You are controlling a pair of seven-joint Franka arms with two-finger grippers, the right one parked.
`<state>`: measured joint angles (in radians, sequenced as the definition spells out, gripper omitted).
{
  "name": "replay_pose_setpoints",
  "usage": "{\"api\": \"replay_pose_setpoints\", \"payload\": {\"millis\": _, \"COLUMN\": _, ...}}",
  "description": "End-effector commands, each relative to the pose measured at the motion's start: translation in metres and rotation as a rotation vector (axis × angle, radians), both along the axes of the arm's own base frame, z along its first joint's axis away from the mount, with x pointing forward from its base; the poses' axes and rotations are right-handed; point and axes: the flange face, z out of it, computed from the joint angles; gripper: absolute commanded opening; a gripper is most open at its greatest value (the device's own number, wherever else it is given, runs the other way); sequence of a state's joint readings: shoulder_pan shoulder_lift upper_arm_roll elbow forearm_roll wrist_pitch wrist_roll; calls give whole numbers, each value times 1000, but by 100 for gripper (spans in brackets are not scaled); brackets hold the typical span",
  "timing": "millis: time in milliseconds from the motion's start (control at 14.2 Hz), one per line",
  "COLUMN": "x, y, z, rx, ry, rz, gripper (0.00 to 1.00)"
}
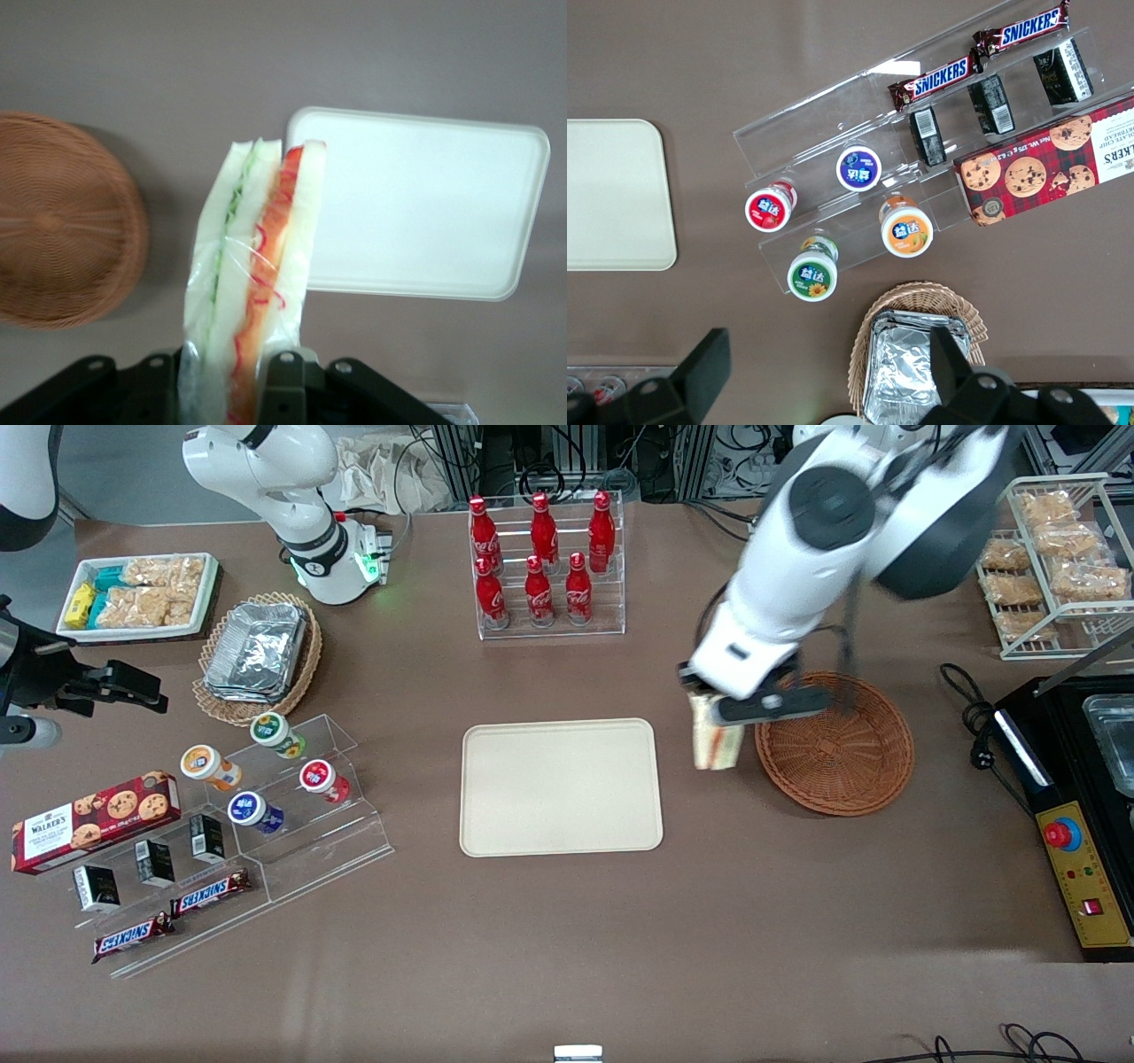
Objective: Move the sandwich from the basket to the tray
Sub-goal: 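Carry the held sandwich with the left gripper over the cream tray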
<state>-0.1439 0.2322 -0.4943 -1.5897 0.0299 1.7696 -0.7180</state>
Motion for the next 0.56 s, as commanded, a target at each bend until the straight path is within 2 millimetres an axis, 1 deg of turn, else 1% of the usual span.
{"api": "replay_pose_setpoints", "payload": {"millis": 0, "x": 5, "y": -53, "z": -80, "rx": 38, "ry": 24, "rz": -63, "gripper": 0}}
{"api": "replay_pose_setpoints", "payload": {"millis": 71, "x": 3, "y": -67, "z": -104, "rx": 51, "ry": 20, "rz": -73, "gripper": 0}}
{"api": "replay_pose_setpoints", "payload": {"millis": 141, "x": 5, "y": -77, "z": -131, "rx": 53, "ry": 21, "rz": -80, "gripper": 0}}
{"api": "replay_pose_setpoints", "payload": {"millis": 212, "x": 6, "y": -83, "z": -152, "rx": 49, "ry": 26, "rz": -81, "gripper": 0}}
{"api": "replay_pose_setpoints", "payload": {"millis": 282, "x": 5, "y": -91, "z": -169, "rx": 47, "ry": 26, "rz": -89, "gripper": 0}}
{"api": "replay_pose_setpoints", "payload": {"millis": 424, "x": 9, "y": -96, "z": -203, "rx": 47, "ry": 19, "rz": -79, "gripper": 0}}
{"api": "replay_pose_setpoints", "payload": {"millis": 494, "x": 11, "y": -96, "z": -215, "rx": 59, "ry": 8, "rz": -85, "gripper": 0}}
